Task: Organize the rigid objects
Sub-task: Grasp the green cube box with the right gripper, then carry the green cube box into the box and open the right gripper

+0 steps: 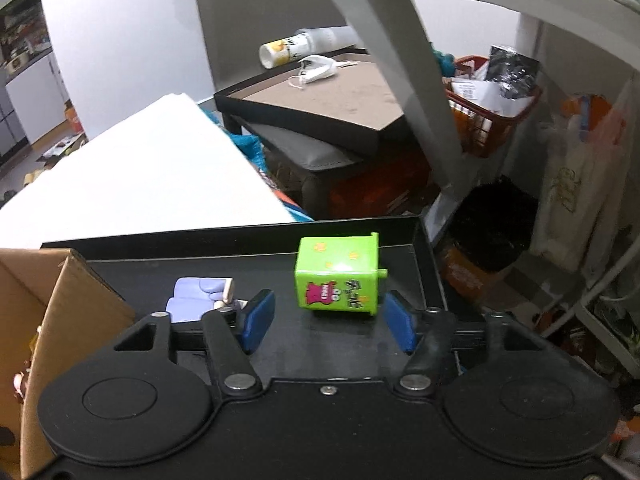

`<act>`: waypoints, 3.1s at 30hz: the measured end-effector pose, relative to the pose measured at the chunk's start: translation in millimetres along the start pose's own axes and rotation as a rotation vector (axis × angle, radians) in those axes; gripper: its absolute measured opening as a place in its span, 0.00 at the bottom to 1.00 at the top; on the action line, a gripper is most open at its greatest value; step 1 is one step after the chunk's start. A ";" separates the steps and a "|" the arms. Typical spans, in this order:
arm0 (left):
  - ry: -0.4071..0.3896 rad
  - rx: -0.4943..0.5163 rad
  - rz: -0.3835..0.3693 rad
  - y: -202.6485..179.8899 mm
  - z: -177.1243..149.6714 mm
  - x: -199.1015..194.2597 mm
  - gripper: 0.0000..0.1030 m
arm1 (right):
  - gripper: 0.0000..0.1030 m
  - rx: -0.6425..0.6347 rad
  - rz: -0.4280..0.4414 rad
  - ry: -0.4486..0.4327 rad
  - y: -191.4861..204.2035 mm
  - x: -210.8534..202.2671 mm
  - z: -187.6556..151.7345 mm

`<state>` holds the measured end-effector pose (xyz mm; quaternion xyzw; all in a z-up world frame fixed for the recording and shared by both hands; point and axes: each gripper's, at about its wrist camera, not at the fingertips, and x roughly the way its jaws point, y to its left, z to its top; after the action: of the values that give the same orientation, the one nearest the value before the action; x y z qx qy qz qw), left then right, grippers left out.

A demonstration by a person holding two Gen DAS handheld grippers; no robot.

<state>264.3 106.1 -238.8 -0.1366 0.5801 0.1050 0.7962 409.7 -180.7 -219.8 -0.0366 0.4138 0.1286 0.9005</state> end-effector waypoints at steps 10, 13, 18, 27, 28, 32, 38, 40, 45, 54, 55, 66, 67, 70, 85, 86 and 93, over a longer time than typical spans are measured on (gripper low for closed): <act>0.004 -0.003 0.002 -0.7 2.2 0.4 0.16 | 0.70 -0.028 -0.017 0.001 7.8 14.1 -2.3; 0.004 -0.005 0.002 -0.1 2.4 0.6 0.16 | 0.70 -0.023 -0.031 -0.002 6.4 18.5 -3.3; 0.006 -0.004 0.001 0.3 2.8 1.3 0.16 | 0.47 -0.025 -0.035 -0.009 1.0 18.6 -3.0; 0.003 -0.012 -0.007 2.0 2.5 -0.1 0.16 | 0.47 -0.019 -0.034 0.008 -2.2 5.7 -9.0; 0.002 -0.013 -0.008 2.5 2.3 -0.4 0.16 | 0.47 -0.018 -0.034 0.010 -2.1 3.5 -9.8; -0.005 -0.018 -0.017 4.3 2.2 -4.2 0.16 | 0.47 -0.034 -0.033 0.012 2.2 -6.9 -13.4; -0.025 -0.012 -0.025 4.6 -0.2 -13.2 0.16 | 0.47 -0.045 -0.016 0.017 7.2 -22.0 -16.4; -0.028 -0.006 -0.025 4.3 -2.5 -15.2 0.16 | 0.47 -0.039 -0.017 0.028 7.5 -25.9 -18.8; -0.040 -0.012 -0.033 4.9 -7.4 -20.5 0.14 | 0.47 -0.022 -0.012 0.047 11.0 -40.6 -27.1; -0.053 -0.007 -0.043 6.6 -10.4 -25.0 0.14 | 0.47 0.044 0.000 0.081 19.6 -72.0 -28.1; -0.053 -0.006 -0.043 6.5 -10.6 -25.2 0.14 | 0.47 0.045 0.008 0.082 20.8 -74.9 -27.6; -0.046 -0.024 -0.059 7.9 -9.6 -26.9 0.15 | 0.47 -0.003 0.065 0.060 48.2 -103.7 -9.7; -0.048 -0.026 -0.060 8.3 -9.3 -27.2 0.15 | 0.47 -0.006 0.070 0.057 50.8 -105.0 -7.9; -0.054 -0.026 -0.062 9.1 -8.4 -26.8 0.15 | 0.47 -0.017 0.084 0.048 60.1 -110.2 -1.8; -0.059 -0.031 -0.099 17.5 -15.4 -26.7 0.16 | 0.47 -0.107 0.134 0.036 105.0 -121.6 14.3; -0.059 -0.034 -0.101 18.1 -15.0 -26.6 0.16 | 0.47 -0.110 0.138 0.038 107.5 -121.4 14.6; -0.059 -0.041 -0.117 21.5 -13.8 -26.8 0.16 | 0.47 -0.162 0.152 0.056 133.1 -113.9 14.4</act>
<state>236.8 121.5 -219.3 -0.1834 0.5450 0.0739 0.8148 314.3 -72.8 -119.1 -0.0816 0.4286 0.2284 0.8703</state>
